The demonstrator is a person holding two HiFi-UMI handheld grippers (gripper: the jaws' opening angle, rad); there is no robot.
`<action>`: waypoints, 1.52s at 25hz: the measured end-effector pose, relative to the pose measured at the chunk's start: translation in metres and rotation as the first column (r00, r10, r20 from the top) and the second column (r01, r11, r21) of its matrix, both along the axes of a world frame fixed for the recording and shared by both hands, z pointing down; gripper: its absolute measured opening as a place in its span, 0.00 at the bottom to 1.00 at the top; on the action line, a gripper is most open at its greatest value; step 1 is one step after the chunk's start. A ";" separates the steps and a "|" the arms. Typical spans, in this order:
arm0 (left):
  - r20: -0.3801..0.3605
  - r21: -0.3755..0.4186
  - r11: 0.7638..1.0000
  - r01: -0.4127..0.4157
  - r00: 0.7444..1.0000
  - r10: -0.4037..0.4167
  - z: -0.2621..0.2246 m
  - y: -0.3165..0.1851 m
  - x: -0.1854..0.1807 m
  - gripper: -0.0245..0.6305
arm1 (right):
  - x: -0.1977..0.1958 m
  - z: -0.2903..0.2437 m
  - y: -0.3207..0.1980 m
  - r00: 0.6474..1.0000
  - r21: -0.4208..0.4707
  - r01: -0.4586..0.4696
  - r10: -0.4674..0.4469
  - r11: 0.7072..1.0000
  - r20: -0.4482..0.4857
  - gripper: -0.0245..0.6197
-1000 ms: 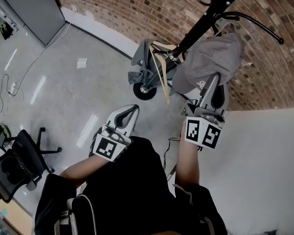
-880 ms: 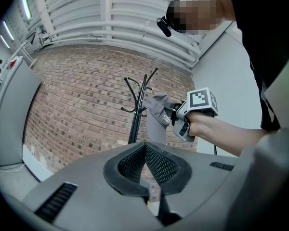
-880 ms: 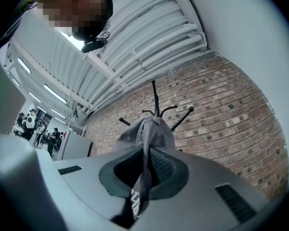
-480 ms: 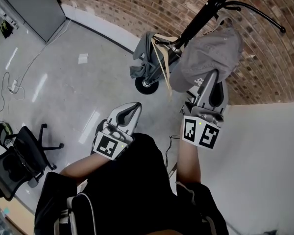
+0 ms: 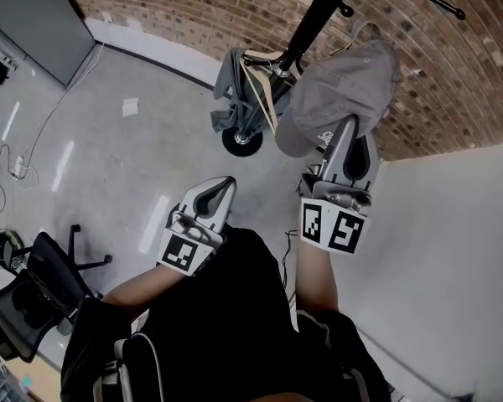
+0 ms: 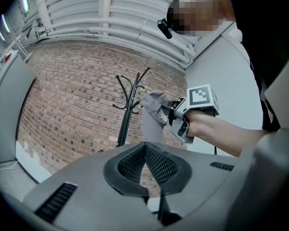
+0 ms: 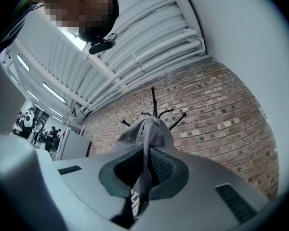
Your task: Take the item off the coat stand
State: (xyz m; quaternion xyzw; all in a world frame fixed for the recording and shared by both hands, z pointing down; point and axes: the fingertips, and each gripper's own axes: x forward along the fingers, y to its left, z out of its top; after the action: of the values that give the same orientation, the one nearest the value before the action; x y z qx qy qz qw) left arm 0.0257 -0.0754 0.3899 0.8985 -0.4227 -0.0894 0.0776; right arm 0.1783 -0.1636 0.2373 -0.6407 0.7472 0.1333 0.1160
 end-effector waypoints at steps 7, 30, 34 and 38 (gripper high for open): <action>0.014 -0.009 0.999 -0.042 0.999 0.042 0.009 0.006 0.010 0.07 | 0.012 0.005 0.008 0.999 -0.018 -0.037 0.037 0.999 0.008 0.08; -0.016 -0.019 0.999 -0.045 0.999 0.045 0.003 -0.008 0.019 0.07 | -0.004 0.046 0.044 0.999 -0.084 -0.035 0.034 0.996 -0.016 0.08; -0.006 -0.007 0.998 -0.061 0.998 0.061 0.004 -0.007 0.026 0.07 | -0.005 0.054 0.049 1.000 -0.104 -0.022 0.021 0.994 -0.010 0.08; -0.010 -0.001 0.999 -0.053 0.999 0.053 0.001 -0.006 0.027 0.07 | -0.004 0.061 0.056 1.000 -0.121 -0.018 0.018 0.993 0.000 0.08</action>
State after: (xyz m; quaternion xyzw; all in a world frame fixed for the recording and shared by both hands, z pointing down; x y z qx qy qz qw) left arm 0.0523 -0.0817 0.3913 0.9089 -0.3983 -0.0918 0.0826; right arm 0.1741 -0.1077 0.2985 -0.6533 0.7480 0.0886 0.0761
